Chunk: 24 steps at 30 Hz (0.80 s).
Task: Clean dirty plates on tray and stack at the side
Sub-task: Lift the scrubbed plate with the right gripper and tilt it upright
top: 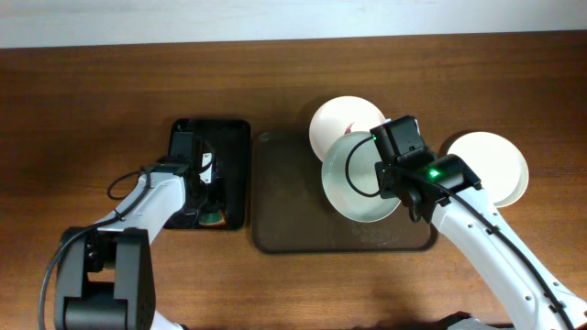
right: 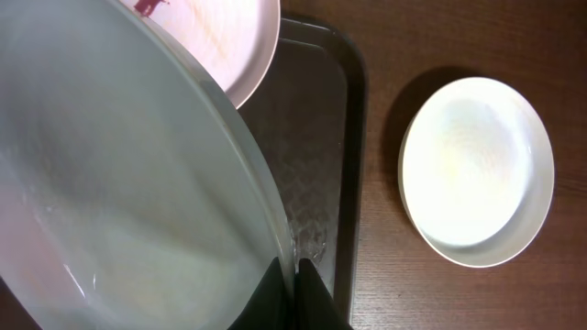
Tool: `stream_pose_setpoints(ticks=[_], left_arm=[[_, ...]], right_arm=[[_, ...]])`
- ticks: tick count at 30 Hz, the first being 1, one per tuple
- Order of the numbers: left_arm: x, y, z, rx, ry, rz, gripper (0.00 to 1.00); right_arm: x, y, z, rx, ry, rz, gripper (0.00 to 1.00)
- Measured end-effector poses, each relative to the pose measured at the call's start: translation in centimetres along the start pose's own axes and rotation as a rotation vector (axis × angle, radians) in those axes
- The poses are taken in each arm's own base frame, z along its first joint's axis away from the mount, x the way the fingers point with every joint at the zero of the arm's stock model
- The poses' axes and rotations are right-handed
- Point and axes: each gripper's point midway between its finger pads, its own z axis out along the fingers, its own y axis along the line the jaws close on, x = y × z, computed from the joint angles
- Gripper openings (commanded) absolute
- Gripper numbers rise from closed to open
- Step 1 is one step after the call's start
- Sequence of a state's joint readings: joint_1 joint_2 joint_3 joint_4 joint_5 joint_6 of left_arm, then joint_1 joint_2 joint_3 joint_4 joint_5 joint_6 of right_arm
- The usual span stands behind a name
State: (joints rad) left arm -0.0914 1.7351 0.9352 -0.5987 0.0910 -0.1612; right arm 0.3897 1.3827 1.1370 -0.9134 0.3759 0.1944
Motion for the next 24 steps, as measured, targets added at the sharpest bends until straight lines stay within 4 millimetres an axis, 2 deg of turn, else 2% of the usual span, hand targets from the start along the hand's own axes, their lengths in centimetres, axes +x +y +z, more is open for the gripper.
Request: stream_pose_setpoints(ticks=[1, 2, 5, 6, 7, 8, 9, 17, 20, 22, 24], left_arm=[[0.0, -0.1, 0.0, 0.006, 0.003, 0.001, 0.70], [0.1, -0.2, -0.1, 0.008, 0.004, 0.001, 0.73], [0.7, -0.1, -0.4, 0.001, 0.030, 0.001, 0.70], [1.1, 0.0, -0.4, -0.006, 0.048, 0.000, 0.61], [1.3, 0.1, -0.5, -0.012, 0.055, 0.000, 0.38], [1.4, 0.2, -0.5, -0.014, 0.059, -0.005, 0.09], [1.5, 0.2, -0.5, -0.019, 0.063, -0.005, 0.00], [1.7, 0.5, -0.4, -0.025, 0.080, -0.007, 0.00], [0.4, 0.2, -0.6, -0.022, 0.062, -0.009, 0.46], [-0.9, 0.0, -1.0, -0.018, 0.032, -0.003, 0.58], [-1.7, -0.2, -1.4, -0.014, 0.010, -0.002, 0.63]], right_arm=[[0.0, 0.0, 0.0, 0.002, 0.000, -0.001, 0.04], [0.0, -0.1, 0.0, 0.004, 0.001, -0.002, 0.04], [0.2, -0.5, 0.0, 0.028, 0.008, -0.012, 0.04], [0.3, -0.6, 0.0, 0.034, 0.009, -0.014, 0.04], [0.3, -0.7, 0.0, 0.041, 0.009, -0.015, 0.04], [0.3, -0.8, 0.0, 0.045, 0.008, -0.014, 0.04], [0.2, -0.9, 0.0, 0.049, 0.007, -0.014, 0.04], [0.0, -1.0, -0.2, 0.056, 0.001, -0.015, 0.04], [0.0, -1.1, -0.2, 0.058, 0.000, -0.015, 0.04], [0.0, -1.1, -0.2, 0.058, 0.000, -0.015, 0.04], [0.0, -1.2, -0.2, 0.066, 0.000, -0.015, 0.04]])
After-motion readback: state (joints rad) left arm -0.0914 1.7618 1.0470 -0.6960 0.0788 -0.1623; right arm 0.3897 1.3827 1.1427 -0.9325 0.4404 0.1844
